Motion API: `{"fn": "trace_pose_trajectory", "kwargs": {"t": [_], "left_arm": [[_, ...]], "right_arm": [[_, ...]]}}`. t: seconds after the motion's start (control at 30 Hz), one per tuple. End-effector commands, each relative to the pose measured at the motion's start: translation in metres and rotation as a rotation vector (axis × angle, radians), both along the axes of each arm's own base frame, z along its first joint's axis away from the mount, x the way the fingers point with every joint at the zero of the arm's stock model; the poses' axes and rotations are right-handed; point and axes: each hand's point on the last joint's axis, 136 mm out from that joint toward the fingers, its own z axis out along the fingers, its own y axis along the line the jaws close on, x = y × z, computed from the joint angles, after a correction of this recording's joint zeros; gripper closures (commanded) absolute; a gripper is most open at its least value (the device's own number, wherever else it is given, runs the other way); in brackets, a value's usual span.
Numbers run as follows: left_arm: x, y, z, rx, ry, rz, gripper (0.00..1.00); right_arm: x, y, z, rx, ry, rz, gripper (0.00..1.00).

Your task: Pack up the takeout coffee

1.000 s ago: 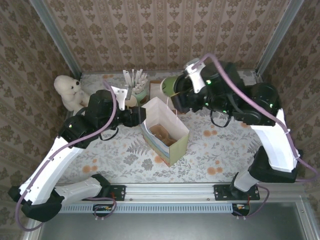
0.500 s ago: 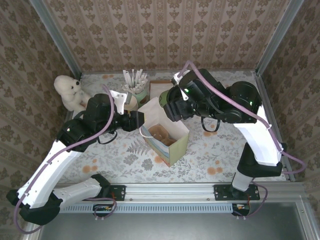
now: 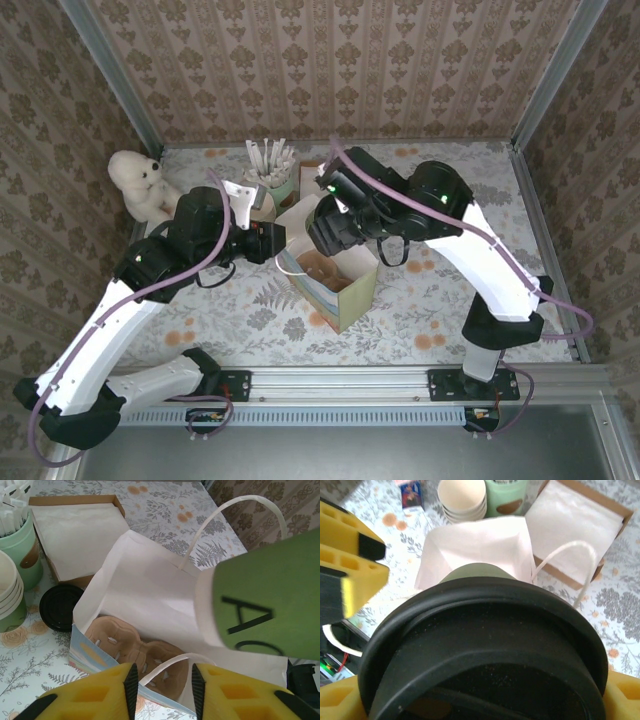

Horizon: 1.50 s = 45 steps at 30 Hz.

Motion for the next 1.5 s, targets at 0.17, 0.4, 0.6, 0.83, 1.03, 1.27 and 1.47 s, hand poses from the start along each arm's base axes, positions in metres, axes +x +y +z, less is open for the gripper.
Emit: {"fn": "trace_pose_trajectory", "kwargs": {"t": [0.17, 0.4, 0.6, 0.83, 1.03, 1.27, 1.47], "left_arm": [[-0.007, 0.0, -0.003, 0.014, 0.011, -0.03, 0.79], [-0.011, 0.004, -0.003, 0.026, 0.006, -0.033, 0.89], [-0.014, 0.008, 0.003, 0.002, -0.013, -0.027, 0.85], [-0.027, 0.012, 0.011, -0.059, -0.045, -0.064, 0.47], [-0.039, -0.005, -0.001, -0.073, 0.027, -0.176, 0.3], [-0.037, -0.005, -0.007, -0.051, 0.039, -0.174, 0.31], [-0.046, 0.006, 0.012, -0.151, -0.048, -0.169, 0.16]], "right_arm": [[-0.021, -0.024, -0.048, -0.214, 0.182, -0.003, 0.31], [-0.018, -0.025, -0.063, -0.269, 0.205, -0.025, 0.3], [-0.022, -0.015, -0.077, -0.253, 0.25, -0.008, 0.3], [-0.021, -0.012, -0.085, -0.265, 0.264, -0.012, 0.3], [-0.022, -0.007, -0.092, -0.261, 0.281, -0.004, 0.3], [-0.019, -0.005, -0.098, -0.277, 0.282, -0.013, 0.31], [-0.02, -0.001, -0.101, -0.265, 0.293, -0.006, 0.3]]}}
